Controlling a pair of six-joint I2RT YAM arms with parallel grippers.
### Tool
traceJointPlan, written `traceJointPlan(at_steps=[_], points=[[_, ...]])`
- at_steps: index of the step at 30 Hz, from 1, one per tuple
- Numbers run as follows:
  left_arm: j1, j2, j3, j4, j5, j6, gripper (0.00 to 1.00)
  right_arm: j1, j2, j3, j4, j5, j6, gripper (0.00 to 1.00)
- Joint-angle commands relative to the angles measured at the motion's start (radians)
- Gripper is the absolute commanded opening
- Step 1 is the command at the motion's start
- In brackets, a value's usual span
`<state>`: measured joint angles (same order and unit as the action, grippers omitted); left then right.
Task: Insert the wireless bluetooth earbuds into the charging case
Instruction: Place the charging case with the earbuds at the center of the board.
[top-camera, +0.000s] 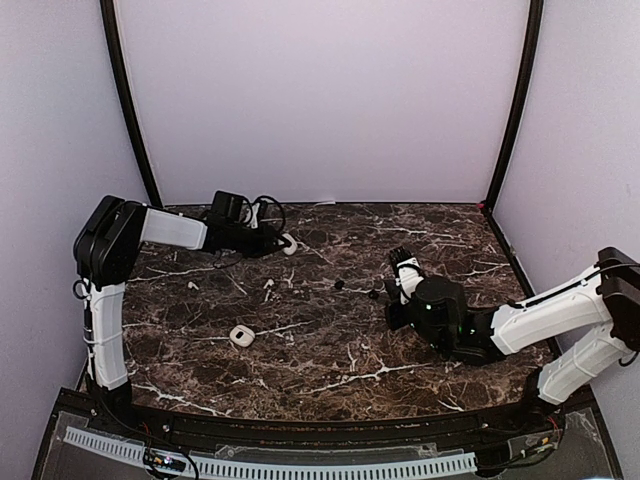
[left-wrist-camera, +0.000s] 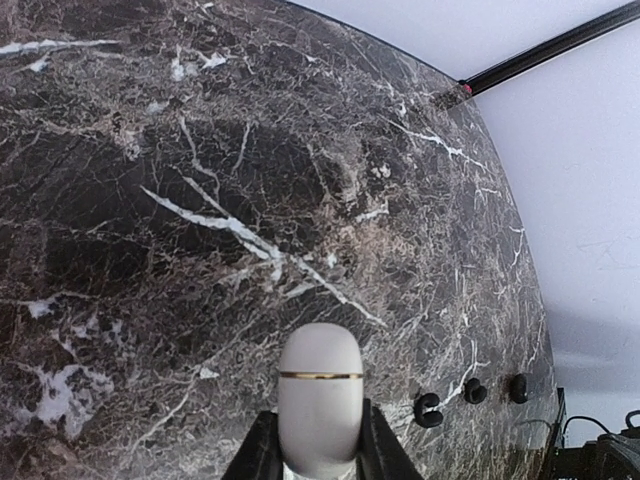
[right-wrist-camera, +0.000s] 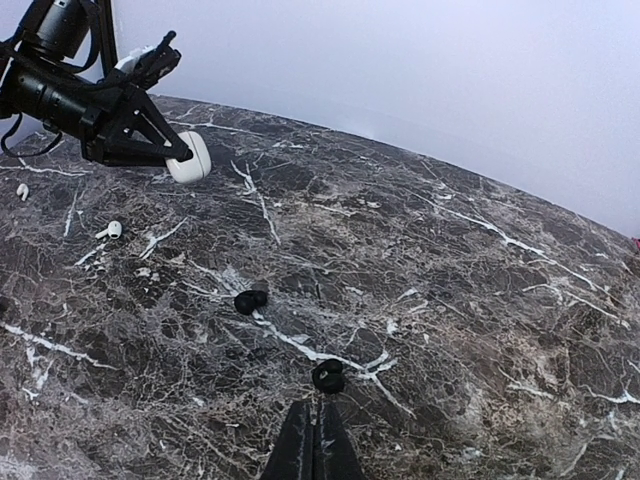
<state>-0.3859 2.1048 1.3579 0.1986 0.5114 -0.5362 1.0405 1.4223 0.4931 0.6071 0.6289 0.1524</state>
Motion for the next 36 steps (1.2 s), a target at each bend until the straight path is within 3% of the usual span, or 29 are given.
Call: traceJointPlan(at_steps=[1,5,9,17,24,26,29,32,36], points=[[0.010,0.018,0.041,-0.067,0.060,-0.018,0.05,-0.004,0.005,0.005,0.049,0.008,-0.011,0.00],[0.009,0.021,0.025,-0.064,0.112,-0.011,0.12,-0.004,-0.003,0.000,0.048,0.001,-0.011,0.00],[0.012,0.048,0.031,-0.021,0.216,0.008,0.13,-0.004,0.003,0.003,0.050,-0.013,-0.014,0.00],[0.026,0.193,0.192,-0.068,0.471,0.067,0.12,-0.004,0.017,0.014,0.045,-0.024,-0.024,0.00],[0.032,0.275,0.239,-0.037,0.680,0.059,0.16,-0.004,0.029,0.023,0.044,-0.020,-0.036,0.00],[0.032,0.292,0.244,-0.023,0.700,0.049,0.27,-0.004,0.029,0.024,0.043,-0.021,-0.038,0.00],[0.033,0.289,0.246,-0.034,0.679,0.057,0.53,-0.004,0.029,0.024,0.043,-0.023,-0.042,0.00],[0.033,0.270,0.277,-0.154,0.602,0.119,0.75,-0.004,0.030,0.025,0.043,-0.024,-0.047,0.00],[0.036,0.195,0.311,-0.396,0.359,0.277,0.83,-0.004,0.026,0.023,0.039,-0.030,-0.049,0.00]])
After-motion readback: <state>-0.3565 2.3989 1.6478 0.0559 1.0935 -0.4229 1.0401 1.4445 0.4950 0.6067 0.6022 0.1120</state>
